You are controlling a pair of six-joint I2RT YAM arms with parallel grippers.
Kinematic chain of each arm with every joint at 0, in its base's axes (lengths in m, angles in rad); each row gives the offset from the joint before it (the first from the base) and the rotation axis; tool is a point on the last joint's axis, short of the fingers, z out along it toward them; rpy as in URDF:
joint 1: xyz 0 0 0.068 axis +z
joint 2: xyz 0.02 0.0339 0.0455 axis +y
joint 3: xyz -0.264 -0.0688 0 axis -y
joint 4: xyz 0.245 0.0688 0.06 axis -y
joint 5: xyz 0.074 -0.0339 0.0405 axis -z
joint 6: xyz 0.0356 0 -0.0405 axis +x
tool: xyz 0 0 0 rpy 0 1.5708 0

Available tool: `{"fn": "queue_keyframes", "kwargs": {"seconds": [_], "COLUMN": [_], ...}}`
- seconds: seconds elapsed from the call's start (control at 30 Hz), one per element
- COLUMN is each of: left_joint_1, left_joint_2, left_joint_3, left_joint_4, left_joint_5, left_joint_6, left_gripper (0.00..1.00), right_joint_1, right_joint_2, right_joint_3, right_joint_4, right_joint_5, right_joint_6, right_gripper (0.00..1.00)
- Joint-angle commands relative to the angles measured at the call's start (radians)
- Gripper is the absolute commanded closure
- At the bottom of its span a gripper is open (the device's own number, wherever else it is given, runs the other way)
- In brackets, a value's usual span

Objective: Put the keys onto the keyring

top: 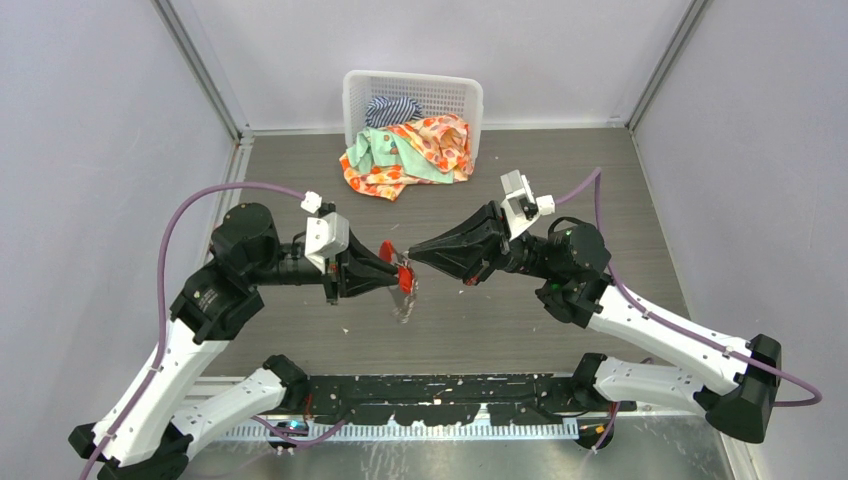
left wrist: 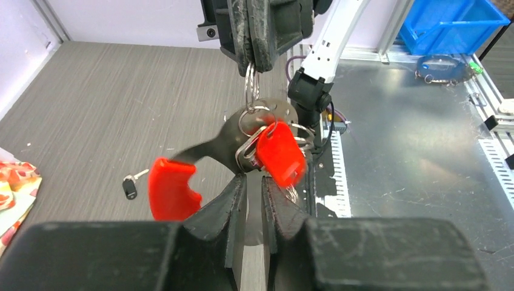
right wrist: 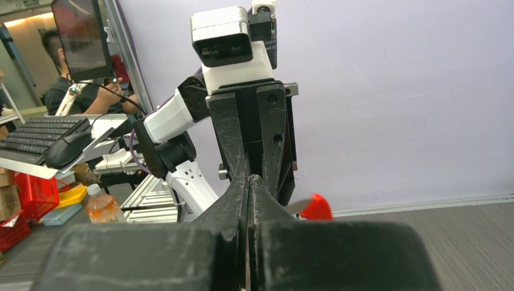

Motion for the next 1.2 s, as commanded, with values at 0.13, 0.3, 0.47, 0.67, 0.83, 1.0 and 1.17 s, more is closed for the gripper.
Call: {"fn": "queue_keyframes", "kwargs": {"seconds": [0.13,0.3,0.47,0.67,0.83,1.0,1.17], "left_joint_1": [-0.002,-0.002,-0.002,-0.003,-0.003,-0.003,-0.003], "left_joint_2": [0.007,-0.002,-0.003,-0.011,-0.018,-0.025,-0.029], "left_joint_3": [-0.001,-0.014,-0.014,-0.016,-0.011,-0.002,0.001], "left_joint_4": [0.086,0.081,0.073,0.092,0.109,0.103,0.101], "left_joint_5": [0.108,0.135,0.155,0.080,0.059,0.047,0.041], "left_joint_6": [-0.134,-0.130,-0.125,-0.110,-0.116,-0.120,-0.120], "left_gripper": [0.80,0.79,0.73,0.77,0.95,1.00,0.99], "right_joint_1": [-0.001,-0.001,0.000,0.000,0.000,0.000,0.000], "right_joint_2": [-0.025,-0.020,-0.019,0.006,0.039,0.038,0.030], "right_joint_3": [-0.018,-0.017,-0.016,0.005,0.026,0.016,0.015], "right_joint_4": [0.133,0.127,0.122,0.122,0.128,0.123,0.092], "right_joint_5": [0.046,0.036,0.028,-0.013,-0.068,-0.074,-0.079], "right_joint_6": [0.022,0.023,0.026,0.058,0.100,0.112,0.109], "right_gripper": [0.99,0.99,0.99,0.99,0.99,0.99,0.99]}}
